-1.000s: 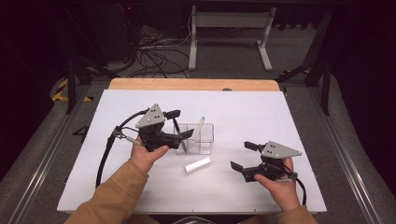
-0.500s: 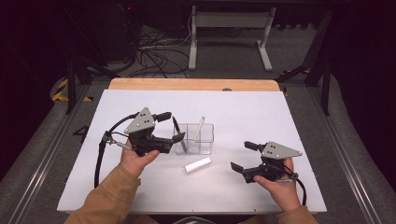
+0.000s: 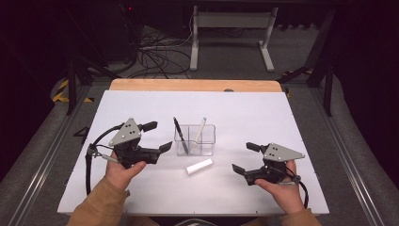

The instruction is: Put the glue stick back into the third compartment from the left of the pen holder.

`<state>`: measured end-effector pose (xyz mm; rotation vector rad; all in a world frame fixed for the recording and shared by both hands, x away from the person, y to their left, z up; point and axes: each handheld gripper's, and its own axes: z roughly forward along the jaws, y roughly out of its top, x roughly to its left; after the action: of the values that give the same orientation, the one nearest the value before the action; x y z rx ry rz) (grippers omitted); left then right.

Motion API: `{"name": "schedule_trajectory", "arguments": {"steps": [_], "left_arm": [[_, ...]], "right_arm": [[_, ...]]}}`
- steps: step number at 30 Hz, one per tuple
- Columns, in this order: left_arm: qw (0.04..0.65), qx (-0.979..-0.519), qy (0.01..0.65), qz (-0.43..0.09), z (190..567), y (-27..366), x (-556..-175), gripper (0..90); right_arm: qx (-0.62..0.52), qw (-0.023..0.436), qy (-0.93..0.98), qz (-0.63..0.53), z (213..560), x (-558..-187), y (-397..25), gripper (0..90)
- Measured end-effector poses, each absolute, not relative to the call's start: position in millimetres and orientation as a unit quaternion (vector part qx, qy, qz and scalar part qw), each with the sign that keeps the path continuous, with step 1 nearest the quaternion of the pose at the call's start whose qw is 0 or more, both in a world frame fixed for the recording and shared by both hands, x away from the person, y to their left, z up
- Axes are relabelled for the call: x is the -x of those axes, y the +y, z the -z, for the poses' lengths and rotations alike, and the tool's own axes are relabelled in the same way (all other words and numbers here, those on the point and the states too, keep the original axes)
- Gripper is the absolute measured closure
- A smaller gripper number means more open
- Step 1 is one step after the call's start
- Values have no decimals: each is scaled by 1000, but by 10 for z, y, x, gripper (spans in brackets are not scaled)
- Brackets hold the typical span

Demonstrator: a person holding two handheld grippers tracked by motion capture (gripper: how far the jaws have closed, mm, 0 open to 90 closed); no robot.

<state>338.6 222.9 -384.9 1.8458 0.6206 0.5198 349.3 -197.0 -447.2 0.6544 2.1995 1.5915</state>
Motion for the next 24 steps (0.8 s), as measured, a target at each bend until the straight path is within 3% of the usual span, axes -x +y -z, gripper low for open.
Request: {"name": "schedule_trajectory", "arguments": {"steps": [7,13,19,24], "left_arm": [[543,-765,280,-204,4010,2472,-3271,170],[528,-764,281,-242,4150,2597,-3131,168],[547,-755,291,-215,4264,2728,-3064,161],[541,-754,298,-222,4400,2821,-3027,144]], "right_arm": [[-228,178,776,-560,4461,-3481,-1956,125],[-222,182,780,-556,4458,-3480,-1958,132],[-213,183,787,-549,4459,-3473,-1936,153],[-203,185,791,-546,4459,-3471,-1926,182]]}}
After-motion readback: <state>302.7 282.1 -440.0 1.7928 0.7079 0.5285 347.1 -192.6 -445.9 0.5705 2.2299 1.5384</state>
